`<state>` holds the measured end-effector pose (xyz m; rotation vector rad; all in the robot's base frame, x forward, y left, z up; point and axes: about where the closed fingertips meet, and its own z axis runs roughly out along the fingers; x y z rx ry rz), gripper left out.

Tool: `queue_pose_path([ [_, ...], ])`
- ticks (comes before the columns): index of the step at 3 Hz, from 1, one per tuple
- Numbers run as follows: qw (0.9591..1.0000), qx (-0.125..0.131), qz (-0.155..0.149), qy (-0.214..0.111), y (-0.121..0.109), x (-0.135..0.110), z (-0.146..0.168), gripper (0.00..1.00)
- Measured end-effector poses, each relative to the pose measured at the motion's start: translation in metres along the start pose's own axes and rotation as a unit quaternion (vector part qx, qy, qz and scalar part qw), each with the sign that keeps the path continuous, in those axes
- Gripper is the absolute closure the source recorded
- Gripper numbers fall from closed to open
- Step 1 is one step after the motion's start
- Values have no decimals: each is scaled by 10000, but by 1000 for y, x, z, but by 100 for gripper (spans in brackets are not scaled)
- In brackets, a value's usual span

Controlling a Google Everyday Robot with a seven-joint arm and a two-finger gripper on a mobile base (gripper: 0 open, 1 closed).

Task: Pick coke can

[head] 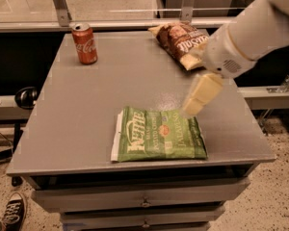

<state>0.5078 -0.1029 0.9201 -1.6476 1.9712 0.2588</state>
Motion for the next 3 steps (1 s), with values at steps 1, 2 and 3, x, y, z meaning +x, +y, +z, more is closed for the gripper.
queue_pose_path([
  [1,9969,159,-160,-753,-40,-50,53,0],
  [2,9881,674,-277,-1357,-110,-102,86,0],
  [3,9882,665,-277,-1350,-109,-101,86,0],
])
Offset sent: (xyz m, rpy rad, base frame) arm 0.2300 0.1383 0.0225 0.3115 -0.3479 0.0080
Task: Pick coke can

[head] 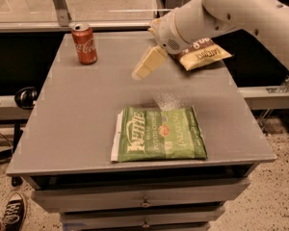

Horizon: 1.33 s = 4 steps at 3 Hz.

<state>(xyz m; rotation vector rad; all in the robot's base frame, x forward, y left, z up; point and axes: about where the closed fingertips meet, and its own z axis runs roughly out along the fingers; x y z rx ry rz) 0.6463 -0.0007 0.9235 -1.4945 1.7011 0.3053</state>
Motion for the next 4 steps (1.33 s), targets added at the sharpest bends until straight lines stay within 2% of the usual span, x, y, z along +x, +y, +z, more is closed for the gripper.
queue_pose_path([
  [1,9998,-11,90,-203,0,-1,2,0],
  [2,9959,123,446,-777,-11,-2,26,0],
  [3,9861,560,691,-1404,-53,-15,60,0],
  [4,9767,788,737,-1854,-93,-34,90,0],
])
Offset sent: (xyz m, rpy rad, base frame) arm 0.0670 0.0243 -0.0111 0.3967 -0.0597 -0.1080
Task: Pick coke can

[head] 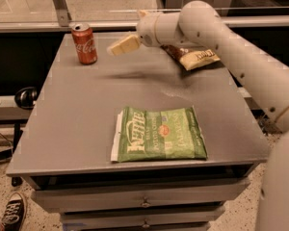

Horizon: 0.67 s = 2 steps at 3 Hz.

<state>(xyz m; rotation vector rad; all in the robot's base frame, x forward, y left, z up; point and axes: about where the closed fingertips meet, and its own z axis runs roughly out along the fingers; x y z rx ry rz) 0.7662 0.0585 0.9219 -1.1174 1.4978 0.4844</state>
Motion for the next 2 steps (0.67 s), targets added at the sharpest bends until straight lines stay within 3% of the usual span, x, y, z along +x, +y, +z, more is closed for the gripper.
queue_pose_path([
  [1,9994,-43,-3,-356,-18,-17,43,0],
  [2,9976,-282,-39,-634,-17,-38,80,0],
])
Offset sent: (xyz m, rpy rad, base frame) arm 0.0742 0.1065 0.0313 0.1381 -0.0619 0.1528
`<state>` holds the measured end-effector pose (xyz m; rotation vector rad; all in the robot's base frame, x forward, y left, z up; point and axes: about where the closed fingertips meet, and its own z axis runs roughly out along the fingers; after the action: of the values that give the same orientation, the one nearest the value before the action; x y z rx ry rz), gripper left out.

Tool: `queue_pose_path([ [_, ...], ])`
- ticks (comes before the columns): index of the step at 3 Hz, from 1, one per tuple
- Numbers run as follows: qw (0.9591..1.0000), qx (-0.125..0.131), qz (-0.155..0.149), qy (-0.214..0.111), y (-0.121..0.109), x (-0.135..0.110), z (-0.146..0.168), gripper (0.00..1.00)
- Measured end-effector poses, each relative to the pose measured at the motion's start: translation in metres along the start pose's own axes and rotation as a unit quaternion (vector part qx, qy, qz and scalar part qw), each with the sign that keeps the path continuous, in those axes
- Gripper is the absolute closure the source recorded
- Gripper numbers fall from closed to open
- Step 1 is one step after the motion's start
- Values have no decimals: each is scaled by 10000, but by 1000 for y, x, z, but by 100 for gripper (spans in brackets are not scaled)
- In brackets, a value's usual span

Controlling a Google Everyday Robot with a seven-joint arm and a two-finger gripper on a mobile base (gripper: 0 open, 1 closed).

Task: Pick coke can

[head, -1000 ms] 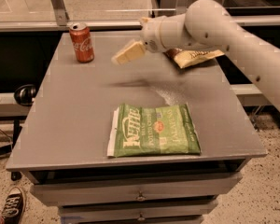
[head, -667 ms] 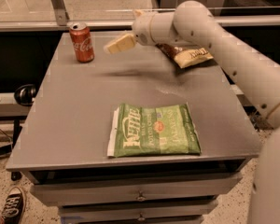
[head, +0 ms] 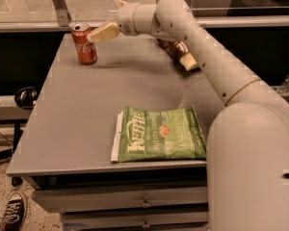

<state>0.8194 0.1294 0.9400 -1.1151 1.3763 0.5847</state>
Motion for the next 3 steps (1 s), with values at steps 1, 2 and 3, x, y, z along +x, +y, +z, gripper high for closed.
queue_pose_path([
  [1,9989,-398,73,-230,20,-14,20,0],
  [2,9960,-778,300,-315,45,-16,21,0],
  [3,9917,-1122,582,-243,74,-5,20,0],
])
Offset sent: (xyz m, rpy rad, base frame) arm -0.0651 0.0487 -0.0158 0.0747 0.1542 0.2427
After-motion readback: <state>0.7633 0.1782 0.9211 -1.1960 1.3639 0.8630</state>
